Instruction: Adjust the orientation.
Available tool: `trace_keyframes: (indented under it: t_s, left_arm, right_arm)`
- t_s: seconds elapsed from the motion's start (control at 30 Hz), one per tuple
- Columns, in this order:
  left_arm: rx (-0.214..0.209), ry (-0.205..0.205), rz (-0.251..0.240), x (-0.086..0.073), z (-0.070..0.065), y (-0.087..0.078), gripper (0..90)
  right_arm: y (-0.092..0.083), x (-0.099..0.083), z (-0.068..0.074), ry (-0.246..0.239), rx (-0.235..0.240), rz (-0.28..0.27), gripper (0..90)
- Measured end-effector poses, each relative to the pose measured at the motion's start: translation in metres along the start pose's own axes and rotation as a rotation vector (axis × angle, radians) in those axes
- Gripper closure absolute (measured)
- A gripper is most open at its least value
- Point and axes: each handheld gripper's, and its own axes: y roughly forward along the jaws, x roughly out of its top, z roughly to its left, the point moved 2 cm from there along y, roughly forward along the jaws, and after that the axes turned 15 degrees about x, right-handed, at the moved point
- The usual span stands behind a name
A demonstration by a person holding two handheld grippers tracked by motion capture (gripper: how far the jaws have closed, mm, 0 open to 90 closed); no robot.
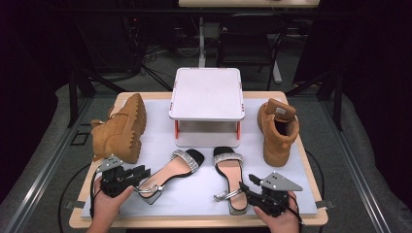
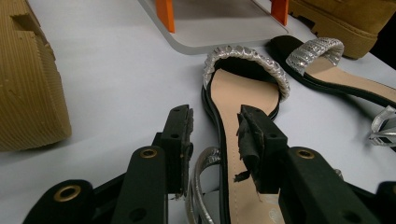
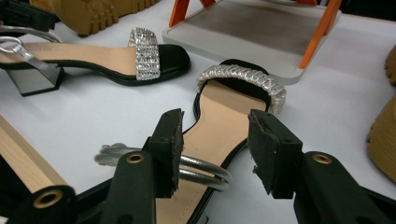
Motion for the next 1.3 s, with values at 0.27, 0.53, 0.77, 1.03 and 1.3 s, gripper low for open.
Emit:
trace_keyframes:
  t_s: [0.27, 0.53, 0.77, 1.03, 1.3]
  left_arm:
    - [-0.004, 0.000, -0.011, 0.000, -0.002, 0.000, 61.0]
    - [-0.011, 0.003, -0.009, 0.000, -0.002, 0.001, 58.1]
    - [-0.008, 0.009, -0.012, 0.000, -0.002, 0.000, 58.1]
    - [-0.008, 0.010, -0.008, -0.001, -0.001, 0.001, 58.0]
    - [-0.010, 0.011, -0.007, -0.001, -0.001, 0.001, 58.0]
  right_arm:
    - [-0.016, -0.020, 0.014, -0.011, -0.022, 0.067, 56.8]
    - [0.000, -0.025, 0.008, 0.025, 0.021, 0.103, 57.3]
    - [0.012, -0.020, 0.001, 0.032, 0.014, 0.089, 60.6]
    - [0.015, -0.020, -0.006, 0.052, -0.017, 0.095, 64.8]
    - [0.010, -0.017, -0.011, 0.077, -0.042, 0.071, 85.1]
